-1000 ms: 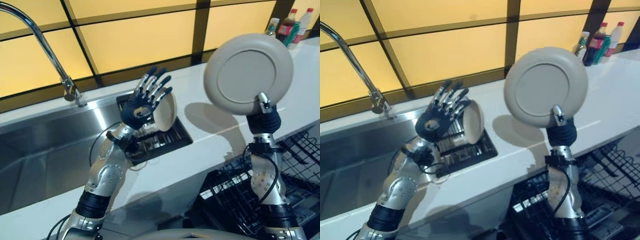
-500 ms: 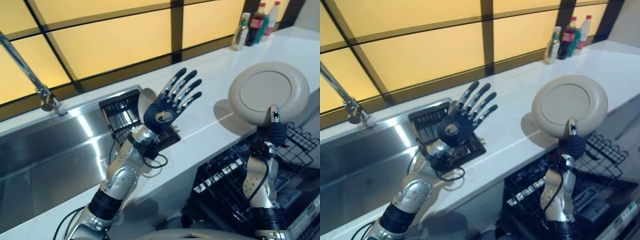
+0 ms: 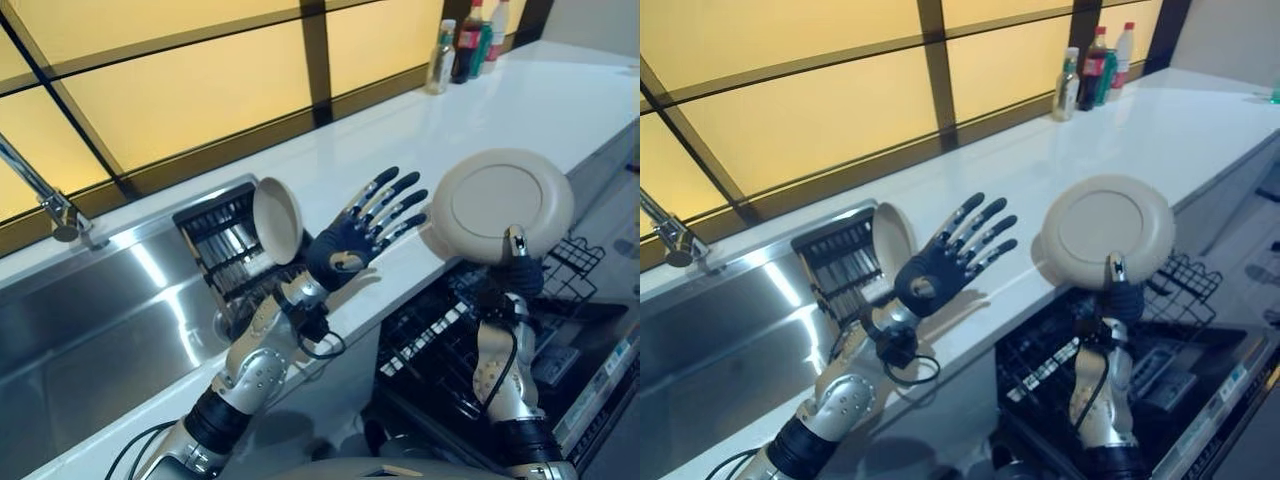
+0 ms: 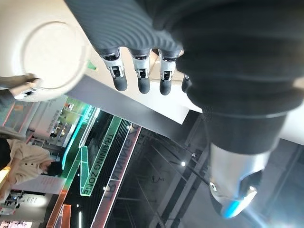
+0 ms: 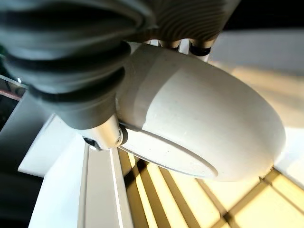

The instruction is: Pick up plates and place into dishwasher.

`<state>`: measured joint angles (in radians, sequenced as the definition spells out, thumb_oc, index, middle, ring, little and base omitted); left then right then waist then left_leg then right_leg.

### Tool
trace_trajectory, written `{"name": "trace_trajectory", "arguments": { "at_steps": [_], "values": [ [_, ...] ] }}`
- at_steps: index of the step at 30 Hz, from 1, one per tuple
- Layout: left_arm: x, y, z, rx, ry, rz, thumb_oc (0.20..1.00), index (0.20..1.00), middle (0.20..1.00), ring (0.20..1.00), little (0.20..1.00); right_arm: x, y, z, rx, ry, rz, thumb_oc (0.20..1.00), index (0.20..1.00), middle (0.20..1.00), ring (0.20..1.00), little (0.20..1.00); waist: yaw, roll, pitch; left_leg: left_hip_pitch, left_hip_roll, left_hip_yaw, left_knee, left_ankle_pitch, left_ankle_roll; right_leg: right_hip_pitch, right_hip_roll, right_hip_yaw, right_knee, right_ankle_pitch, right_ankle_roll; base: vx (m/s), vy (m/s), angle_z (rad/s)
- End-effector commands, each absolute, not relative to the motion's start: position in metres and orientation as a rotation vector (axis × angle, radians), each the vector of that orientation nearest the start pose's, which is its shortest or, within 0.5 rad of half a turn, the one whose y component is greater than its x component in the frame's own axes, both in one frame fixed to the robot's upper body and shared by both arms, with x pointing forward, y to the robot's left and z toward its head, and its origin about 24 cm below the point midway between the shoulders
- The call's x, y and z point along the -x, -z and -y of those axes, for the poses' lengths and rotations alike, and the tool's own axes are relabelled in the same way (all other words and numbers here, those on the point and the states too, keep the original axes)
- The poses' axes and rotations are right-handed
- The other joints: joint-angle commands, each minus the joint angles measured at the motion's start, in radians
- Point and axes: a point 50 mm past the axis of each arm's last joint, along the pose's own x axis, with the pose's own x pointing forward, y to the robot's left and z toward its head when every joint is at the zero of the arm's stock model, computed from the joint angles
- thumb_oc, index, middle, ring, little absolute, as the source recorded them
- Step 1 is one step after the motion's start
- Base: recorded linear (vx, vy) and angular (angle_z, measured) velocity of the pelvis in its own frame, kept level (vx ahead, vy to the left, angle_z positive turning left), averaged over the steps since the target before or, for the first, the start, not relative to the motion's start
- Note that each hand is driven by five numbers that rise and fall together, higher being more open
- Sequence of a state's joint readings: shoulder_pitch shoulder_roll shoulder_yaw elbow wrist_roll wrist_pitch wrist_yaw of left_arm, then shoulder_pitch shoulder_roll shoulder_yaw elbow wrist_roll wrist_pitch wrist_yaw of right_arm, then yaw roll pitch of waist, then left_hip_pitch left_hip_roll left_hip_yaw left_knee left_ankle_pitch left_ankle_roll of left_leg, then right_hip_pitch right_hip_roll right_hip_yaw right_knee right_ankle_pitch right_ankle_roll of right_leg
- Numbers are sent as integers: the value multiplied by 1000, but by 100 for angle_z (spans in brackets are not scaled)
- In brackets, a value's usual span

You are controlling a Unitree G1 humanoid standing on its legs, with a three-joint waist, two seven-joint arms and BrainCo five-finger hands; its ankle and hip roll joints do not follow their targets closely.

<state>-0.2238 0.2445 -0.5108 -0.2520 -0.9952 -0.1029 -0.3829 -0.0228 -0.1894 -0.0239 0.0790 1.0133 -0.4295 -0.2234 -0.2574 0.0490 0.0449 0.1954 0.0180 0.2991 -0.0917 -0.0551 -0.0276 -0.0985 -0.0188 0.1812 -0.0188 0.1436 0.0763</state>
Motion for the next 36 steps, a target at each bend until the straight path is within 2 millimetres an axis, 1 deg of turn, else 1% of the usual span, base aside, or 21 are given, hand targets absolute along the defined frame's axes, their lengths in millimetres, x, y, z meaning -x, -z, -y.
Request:
{"name": "trace_trajectory", "arguments": {
  "at_steps": [1,6,10,13,18,21,24,28,33,36],
  "values": [
    [-234,-150,-45,732,1055,357,1000,1000,1000,1000,1000,-254,-70,239,-980,496,404,200,200,200,200,200,-26,-10,-17,-114,-4,-11,122,-47,89,0,-46,12,119,-79,89,43,-22,-1],
    [-232,-144,-42,752,1062,318,1000,1000,1000,1000,1000,-245,-55,257,-1085,664,415,200,200,200,200,200,-32,-10,-19,-119,-5,-12,142,-59,96,-9,-51,7,131,-69,91,41,-24,0],
    [-231,-141,-39,756,1069,294,1000,1000,1000,1000,1000,-238,-37,270,-1138,777,381,200,200,200,200,200,-33,-9,-21,-122,-8,-19,152,-65,101,-15,-54,2,136,-61,91,34,-27,1],
    [-229,-140,-37,758,1077,285,1000,1000,1000,1000,1000,-235,-25,272,-1162,811,354,200,200,200,200,200,-29,-9,-19,-130,-8,-24,164,-68,104,-15,-56,-3,140,-65,88,0,0,0],
    [-231,-137,-38,757,1066,277,1000,1000,1000,1000,1000,-222,-1,277,-1391,848,421,200,200,200,200,200,-36,-10,-15,-140,-10,-23,184,-77,111,-30,-57,-10,155,-67,86,0,0,0],
    [-232,-137,-38,766,1061,262,1000,1000,1000,1000,1000,-214,9,285,-1438,922,454,200,200,200,200,200,-35,-10,-16,-144,-10,-25,198,-84,114,-34,-57,-13,163,-69,85,31,-4,7],
    [-231,-136,-36,777,1069,245,1000,1000,1000,1000,1000,-208,21,292,-1478,991,430,200,200,200,200,200,-31,-12,-19,-147,-10,-30,209,-89,113,-30,-57,-18,167,-70,83,41,-18,16],
    [-230,-134,-33,783,1082,231,1000,1000,1000,1000,1000,-204,37,289,-1482,1048,326,200,200,200,200,200,-25,-13,-22,-149,-12,-39,213,-89,112,-27,-56,-23,165,-68,79,33,-16,6],
    [-228,-135,-30,786,1097,228,1000,1000,1000,1000,1000,-197,60,274,-1534,1108,188,200,200,200,200,200,-21,-13,-26,-147,-16,-47,214,-88,116,-28,-55,-30,169,-67,76,31,-6,5],
    [-228,-136,-28,789,1105,226,1000,1000,1000,1000,1000,-195,72,269,-1509,1129,79,200,200,200,200,200,-14,-12,-29,-145,-16,-53,217,-90,115,-29,-55,-36,175,-68,75,42,-12,7]
  ]
}}
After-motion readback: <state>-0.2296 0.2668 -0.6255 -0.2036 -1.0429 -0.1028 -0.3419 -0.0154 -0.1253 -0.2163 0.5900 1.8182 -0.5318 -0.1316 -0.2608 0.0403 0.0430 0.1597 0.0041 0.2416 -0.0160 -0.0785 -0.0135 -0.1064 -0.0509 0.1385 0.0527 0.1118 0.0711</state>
